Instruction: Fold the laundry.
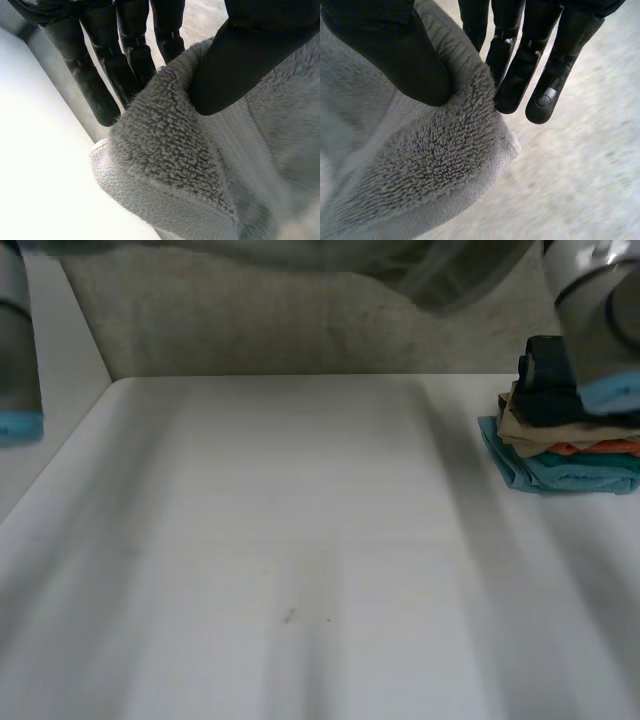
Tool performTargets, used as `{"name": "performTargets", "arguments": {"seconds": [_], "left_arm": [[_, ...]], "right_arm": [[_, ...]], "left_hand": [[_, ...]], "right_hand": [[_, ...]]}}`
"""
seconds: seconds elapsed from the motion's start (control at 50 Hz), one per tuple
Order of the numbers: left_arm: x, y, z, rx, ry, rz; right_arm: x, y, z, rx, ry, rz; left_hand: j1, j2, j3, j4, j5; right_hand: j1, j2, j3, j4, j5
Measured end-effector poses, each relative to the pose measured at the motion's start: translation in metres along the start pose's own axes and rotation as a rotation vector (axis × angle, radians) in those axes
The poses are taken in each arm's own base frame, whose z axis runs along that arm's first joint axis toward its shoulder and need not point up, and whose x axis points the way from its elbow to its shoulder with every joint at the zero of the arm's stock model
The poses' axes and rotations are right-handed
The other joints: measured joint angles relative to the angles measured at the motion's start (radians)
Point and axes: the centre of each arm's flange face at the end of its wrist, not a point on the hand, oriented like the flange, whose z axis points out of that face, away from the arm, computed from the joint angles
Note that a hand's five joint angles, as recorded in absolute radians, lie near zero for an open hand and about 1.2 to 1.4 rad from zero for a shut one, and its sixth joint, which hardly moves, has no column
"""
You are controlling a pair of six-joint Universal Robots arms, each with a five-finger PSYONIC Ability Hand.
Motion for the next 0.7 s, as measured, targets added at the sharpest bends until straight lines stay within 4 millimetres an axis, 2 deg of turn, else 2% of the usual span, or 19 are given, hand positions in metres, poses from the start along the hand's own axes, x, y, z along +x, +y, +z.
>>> {"name": "performTargets", "arguments": {"seconds": [0.06,0.08,0.12,0.16,0.18,0.22,0.24,0.26,0.28,0.3,0.32,0.38,0.4,0.46,0.5,0.56,0.6,0.64,0.7], "left_arm": [[0.008,0.028,-0.024,-0.104,0.044,-0.025],[0.008,0.028,-0.024,-0.104,0.044,-0.025],[0.019,0.057,-0.047,-0.207,0.085,-0.029],[0.026,0.076,-0.061,-0.27,0.111,-0.026],[0.033,0.096,-0.076,-0.336,0.137,-0.02],[0.04,0.116,-0.091,-0.4,0.162,-0.012],[0.04,0.116,-0.091,-0.4,0.162,-0.012],[0.046,0.135,-0.106,-0.464,0.188,-0.005],[0.05,0.148,-0.117,-0.509,0.205,0.001],[0.05,0.148,-0.117,-0.509,0.205,0.001],[0.055,0.163,-0.132,-0.565,0.229,0.012],[0.061,0.181,-0.154,-0.643,0.272,0.044],[0.061,0.181,-0.154,-0.643,0.272,0.044],[0.063,0.185,-0.173,-0.709,0.333,0.119],[0.061,0.182,-0.178,-0.729,0.36,0.16],[0.055,0.172,-0.189,-0.777,0.426,0.249],[0.044,0.153,-0.204,-0.85,0.52,0.352],[0.038,0.145,-0.212,-0.886,0.561,0.385],[0.023,0.124,-0.236,-0.993,0.664,0.448]], "right_arm": [[-0.021,0.027,-0.018,-0.086,-0.084,0.009],[-0.021,0.027,-0.018,-0.086,-0.084,0.009],[-0.04,0.052,-0.035,-0.161,-0.157,0.015],[-0.052,0.068,-0.046,-0.206,-0.198,0.014],[-0.064,0.082,-0.057,-0.248,-0.236,0.011],[-0.077,0.097,-0.069,-0.29,-0.275,0.002],[-0.077,0.097,-0.069,-0.29,-0.275,0.002],[-0.079,0.099,-0.071,-0.297,-0.282,0.0],[-0.1,0.12,-0.091,-0.363,-0.346,-0.025],[-0.1,0.12,-0.091,-0.363,-0.346,-0.025],[-0.113,0.133,-0.106,-0.413,-0.393,-0.046],[-0.129,0.152,-0.133,-0.516,-0.483,-0.086],[-0.129,0.152,-0.133,-0.516,-0.483,-0.086],[-0.133,0.157,-0.157,-0.649,-0.577,-0.12],[-0.131,0.155,-0.162,-0.68,-0.595,-0.124],[-0.122,0.143,-0.173,-0.769,-0.643,-0.129],[-0.108,0.122,-0.187,-0.869,-0.703,-0.132],[-0.103,0.114,-0.194,-0.903,-0.728,-0.136],[-0.087,0.09,-0.217,-0.992,-0.819,-0.166]], "left_hand": [[0.0,0.001,0.001,0.0,0.0],[0.0,0.001,0.001,0.0,0.0],[0.0,0.001,0.002,0.0,0.0],[0.0,0.001,0.002,0.0,0.0],[0.0,0.001,0.002,0.0,0.0],[0.0,0.001,0.002,0.0,0.0],[0.0,0.001,0.002,0.0,0.0],[0.0,0.001,0.002,0.0,0.0],[0.0,0.001,0.002,0.0,0.0],[0.0,0.001,0.002,0.0,0.0],[0.0,0.001,0.002,0.0,0.0],[0.0,0.001,0.002,0.0,0.0],[0.0,0.001,0.002,0.0,0.0],[0.0,0.001,0.002,0.0,0.0],[0.0,0.001,0.002,0.0,0.0],[0.0,0.001,0.002,0.0,0.0],[0.0,0.001,0.002,0.0,0.0],[0.0,0.001,0.002,0.0,0.0],[0.0,0.001,0.002,0.0,0.0]], "right_hand": [[0.0,0.0,0.0,0.0,0.0],[0.0,0.0,0.0,0.0,0.0],[0.0,0.0,0.006,0.0,0.0],[0.0,0.0,0.006,0.0,0.0],[0.0,0.0,0.006,0.0,0.0],[0.0,0.0,0.006,0.0,0.0],[0.0,0.0,0.006,0.0,0.0],[0.0,0.0,0.006,0.0,0.0],[0.0,0.0,0.006,0.0,0.0],[0.0,0.0,0.006,0.0,0.0],[0.0,0.0,0.006,0.0,0.0],[0.0,0.0,0.006,0.0,0.0],[0.0,0.0,0.006,0.0,0.0],[0.0,0.0,0.006,0.0,0.0],[0.0,0.0,0.006,0.0,0.0],[0.0,0.0,0.006,0.0,0.0],[0.0,0.0,0.006,0.0,0.0],[0.0,0.0,0.006,0.0,0.0],[0.0,0.0,0.006,0.0,0.0]]}}
